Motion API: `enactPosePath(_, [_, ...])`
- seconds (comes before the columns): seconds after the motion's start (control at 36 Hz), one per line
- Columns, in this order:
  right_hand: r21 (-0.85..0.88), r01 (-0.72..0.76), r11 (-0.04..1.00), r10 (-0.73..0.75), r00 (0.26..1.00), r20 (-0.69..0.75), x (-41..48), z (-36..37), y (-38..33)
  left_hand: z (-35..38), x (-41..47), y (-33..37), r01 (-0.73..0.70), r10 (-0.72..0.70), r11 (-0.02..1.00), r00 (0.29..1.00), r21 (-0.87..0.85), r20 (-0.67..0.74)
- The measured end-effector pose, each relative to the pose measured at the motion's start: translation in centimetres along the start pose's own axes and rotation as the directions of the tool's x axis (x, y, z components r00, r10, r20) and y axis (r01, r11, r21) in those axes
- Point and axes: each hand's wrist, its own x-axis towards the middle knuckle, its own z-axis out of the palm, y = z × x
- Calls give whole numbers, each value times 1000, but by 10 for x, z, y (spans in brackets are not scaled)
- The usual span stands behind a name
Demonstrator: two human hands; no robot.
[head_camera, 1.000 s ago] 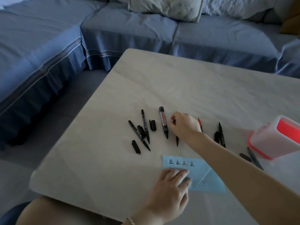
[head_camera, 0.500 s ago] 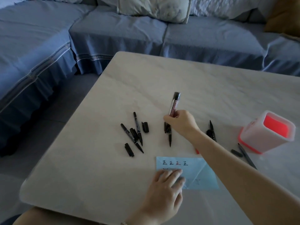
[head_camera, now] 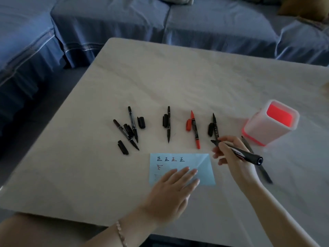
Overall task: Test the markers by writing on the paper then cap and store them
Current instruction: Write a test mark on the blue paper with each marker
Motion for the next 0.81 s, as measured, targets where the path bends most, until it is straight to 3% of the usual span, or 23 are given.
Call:
enactPosePath(0.19, [73,-78,994,77,997,20,-9,2,8,1,-2,8,67,-67,998,992,-1,111])
enactPosePath(0.5, [133,-28,991,39,996,-79,-7,33,13,3,-8,9,153,-154,988,985,12,83])
enactPosePath(0.69, [-55,24,998,-34,980,-196,6,62,28,8,-11,8,183,-183,982,983,-49,15])
enactPosePath(0.81, [-71,43,997,-58,971,-232,7,74,40,11,-10,7,179,-180,981,984,-74,-6])
